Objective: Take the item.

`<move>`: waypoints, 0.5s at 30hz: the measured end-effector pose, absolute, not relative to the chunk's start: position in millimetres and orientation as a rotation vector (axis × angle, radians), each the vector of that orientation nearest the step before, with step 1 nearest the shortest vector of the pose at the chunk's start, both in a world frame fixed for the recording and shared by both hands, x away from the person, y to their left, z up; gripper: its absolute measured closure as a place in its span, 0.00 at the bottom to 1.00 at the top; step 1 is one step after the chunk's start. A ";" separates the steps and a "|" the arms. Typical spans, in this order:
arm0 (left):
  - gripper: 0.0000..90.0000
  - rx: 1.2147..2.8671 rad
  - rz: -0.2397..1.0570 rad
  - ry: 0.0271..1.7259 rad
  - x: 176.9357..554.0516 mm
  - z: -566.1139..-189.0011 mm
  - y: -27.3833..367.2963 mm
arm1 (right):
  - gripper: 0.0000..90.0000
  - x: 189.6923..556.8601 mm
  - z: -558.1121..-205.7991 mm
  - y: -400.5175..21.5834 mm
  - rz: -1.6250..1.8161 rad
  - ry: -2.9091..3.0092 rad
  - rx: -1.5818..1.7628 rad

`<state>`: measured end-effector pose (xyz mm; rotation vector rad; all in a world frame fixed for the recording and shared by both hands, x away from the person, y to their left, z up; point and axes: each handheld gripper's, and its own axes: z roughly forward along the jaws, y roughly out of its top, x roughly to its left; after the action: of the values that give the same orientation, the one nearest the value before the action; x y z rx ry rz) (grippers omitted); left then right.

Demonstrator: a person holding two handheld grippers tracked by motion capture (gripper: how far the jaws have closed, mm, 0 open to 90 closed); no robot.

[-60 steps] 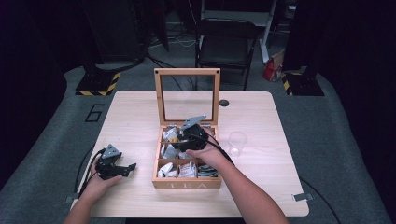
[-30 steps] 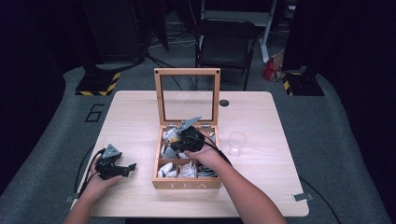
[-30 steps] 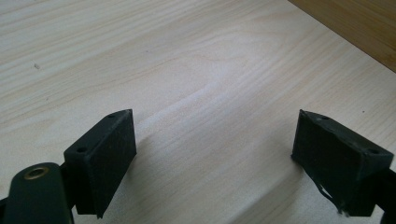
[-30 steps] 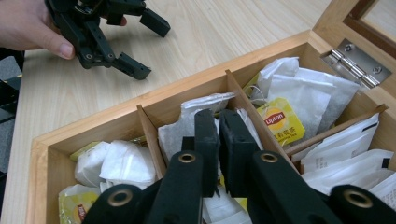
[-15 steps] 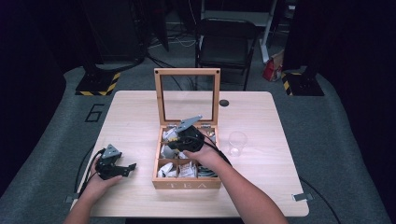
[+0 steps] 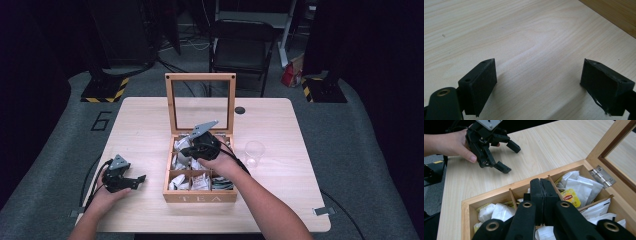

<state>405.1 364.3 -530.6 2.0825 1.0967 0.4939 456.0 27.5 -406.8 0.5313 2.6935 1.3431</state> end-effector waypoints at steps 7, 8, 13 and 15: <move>0.14 2.086 0.492 1.097 405.0 -530.3 364.5 | 1.00 455.7 -395.4 23.3 1.336 2.670 0.513; 0.14 2.086 0.492 1.097 405.0 -530.3 364.5 | 1.00 456.0 -394.3 22.5 1.337 2.672 0.510; 0.14 2.085 0.490 1.097 405.0 -530.4 364.4 | 1.00 458.0 -391.8 18.6 1.330 2.663 0.511; 0.14 2.086 0.492 1.097 405.0 -530.3 364.4 | 1.00 457.9 -391.1 17.6 1.332 2.659 0.515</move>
<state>405.0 364.4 -530.3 2.0860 1.0969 0.4925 457.9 17.6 -391.1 0.5148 2.6588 1.3322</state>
